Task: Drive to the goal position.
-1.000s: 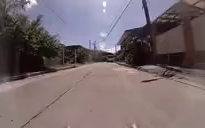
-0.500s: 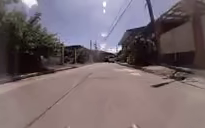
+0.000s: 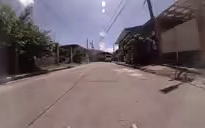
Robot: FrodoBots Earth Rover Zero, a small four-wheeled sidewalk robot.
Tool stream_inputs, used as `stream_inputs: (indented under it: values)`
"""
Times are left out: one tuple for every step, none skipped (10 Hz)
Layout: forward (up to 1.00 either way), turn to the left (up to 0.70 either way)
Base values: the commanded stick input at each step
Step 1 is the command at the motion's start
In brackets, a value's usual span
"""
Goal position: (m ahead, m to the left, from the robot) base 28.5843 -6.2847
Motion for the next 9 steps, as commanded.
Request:
stream_inputs:
  values:
    - [1.00, 0.00]
    - [1.00, 0.00]
    - [1.00, 0.00]
    - [1.00, 0.00]
    - [1.00, 0.00]
    - [1.00, -0.22]
    - [1.00, -0.27]
    - [1.00, -0.11]
    - [1.00, 0.00]
